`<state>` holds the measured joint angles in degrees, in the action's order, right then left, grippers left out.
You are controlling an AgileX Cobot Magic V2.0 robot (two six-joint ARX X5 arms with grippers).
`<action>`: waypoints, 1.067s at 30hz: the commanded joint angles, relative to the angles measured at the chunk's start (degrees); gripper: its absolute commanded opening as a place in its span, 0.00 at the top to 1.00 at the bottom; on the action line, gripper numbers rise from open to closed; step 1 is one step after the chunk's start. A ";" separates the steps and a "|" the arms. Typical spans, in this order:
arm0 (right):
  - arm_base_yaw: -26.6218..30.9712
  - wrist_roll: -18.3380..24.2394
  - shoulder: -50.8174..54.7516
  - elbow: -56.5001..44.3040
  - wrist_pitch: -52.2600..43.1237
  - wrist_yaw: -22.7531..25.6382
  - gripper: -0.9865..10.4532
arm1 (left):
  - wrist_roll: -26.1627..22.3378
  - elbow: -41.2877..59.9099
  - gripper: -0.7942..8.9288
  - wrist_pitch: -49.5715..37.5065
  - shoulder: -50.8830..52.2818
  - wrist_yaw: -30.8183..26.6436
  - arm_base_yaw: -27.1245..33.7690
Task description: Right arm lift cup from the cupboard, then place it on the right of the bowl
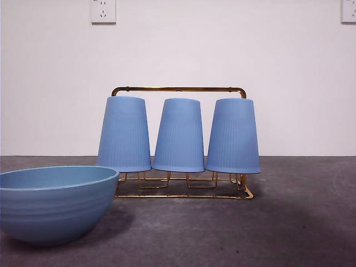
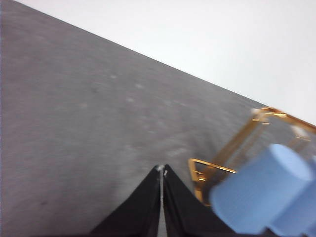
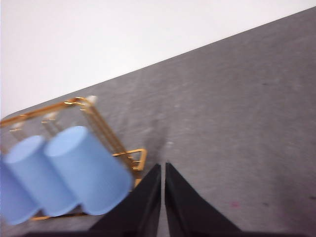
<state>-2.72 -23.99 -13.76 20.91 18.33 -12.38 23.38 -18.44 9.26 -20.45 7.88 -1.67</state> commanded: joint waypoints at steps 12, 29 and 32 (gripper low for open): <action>-0.63 11.82 -16.87 17.53 11.67 -18.23 0.90 | -6.93 -23.37 0.91 11.80 -24.61 18.80 -5.16; -7.96 24.63 -32.92 29.24 24.98 -20.65 0.90 | -22.95 -34.73 0.90 24.87 -37.18 28.57 -12.90; -7.96 24.63 -32.98 29.24 24.92 -20.61 0.88 | -22.95 -34.73 0.80 24.85 -37.20 28.55 -12.87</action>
<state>-10.46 -0.16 -46.28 49.36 43.88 -32.95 1.83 -52.05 34.52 -57.14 36.01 -14.31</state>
